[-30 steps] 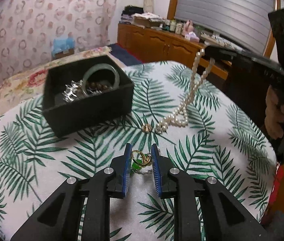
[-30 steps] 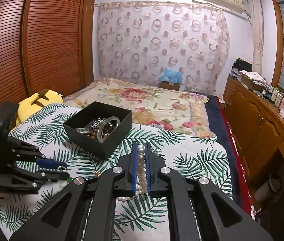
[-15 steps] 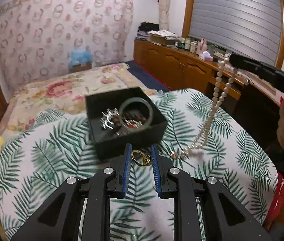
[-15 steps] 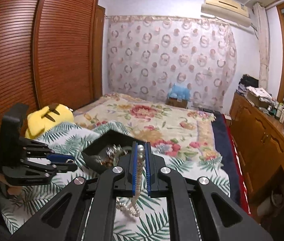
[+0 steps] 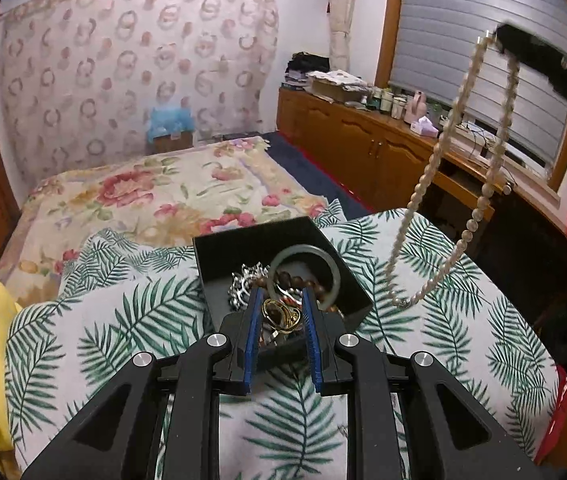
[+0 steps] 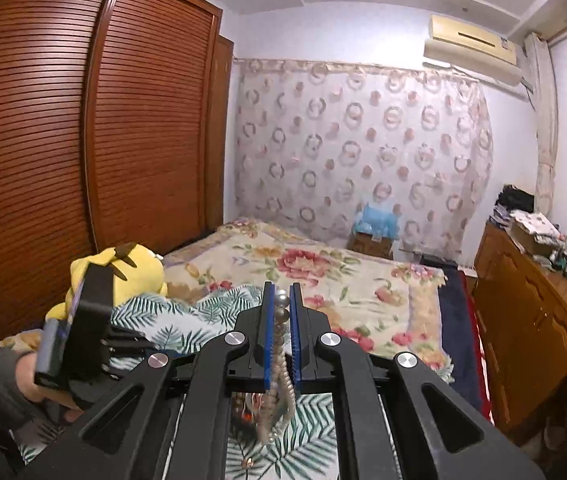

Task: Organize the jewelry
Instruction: 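Lower the ring and pearls into the black box and open both tools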

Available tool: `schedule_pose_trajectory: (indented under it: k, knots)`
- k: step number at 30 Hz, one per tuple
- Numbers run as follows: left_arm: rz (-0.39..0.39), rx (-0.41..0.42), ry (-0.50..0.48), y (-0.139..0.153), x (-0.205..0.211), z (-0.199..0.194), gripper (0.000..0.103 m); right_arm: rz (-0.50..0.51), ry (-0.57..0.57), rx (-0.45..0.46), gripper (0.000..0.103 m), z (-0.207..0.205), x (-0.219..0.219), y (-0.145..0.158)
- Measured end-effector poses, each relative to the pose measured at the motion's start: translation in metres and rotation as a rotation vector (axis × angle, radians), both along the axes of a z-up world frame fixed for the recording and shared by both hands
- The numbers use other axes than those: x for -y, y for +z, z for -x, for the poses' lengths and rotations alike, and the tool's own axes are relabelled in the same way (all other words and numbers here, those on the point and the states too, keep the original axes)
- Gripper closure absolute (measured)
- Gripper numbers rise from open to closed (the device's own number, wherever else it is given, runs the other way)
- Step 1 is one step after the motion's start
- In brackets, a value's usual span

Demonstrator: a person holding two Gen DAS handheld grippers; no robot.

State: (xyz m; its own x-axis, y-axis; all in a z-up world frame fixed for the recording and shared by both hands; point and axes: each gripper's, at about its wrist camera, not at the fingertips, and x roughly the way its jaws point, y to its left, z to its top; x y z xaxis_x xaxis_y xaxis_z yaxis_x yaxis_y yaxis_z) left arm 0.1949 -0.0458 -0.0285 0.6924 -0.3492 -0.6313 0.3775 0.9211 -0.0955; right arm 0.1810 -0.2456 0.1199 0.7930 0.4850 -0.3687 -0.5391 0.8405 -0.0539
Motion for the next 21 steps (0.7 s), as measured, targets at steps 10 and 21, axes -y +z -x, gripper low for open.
schedule_pose_trajectory:
  k: [10, 21]
  knots:
    - [0.011, -0.017, 0.014, -0.005, -0.001, -0.029, 0.083, 0.002, 0.057, -0.044, 0.095, -0.044, -0.017, -0.002]
    - [0.0, 0.006, 0.044, 0.0, -0.01, -0.016, 0.07, 0.034, 0.103, -0.178, 0.095, -0.069, -0.039, -0.063]
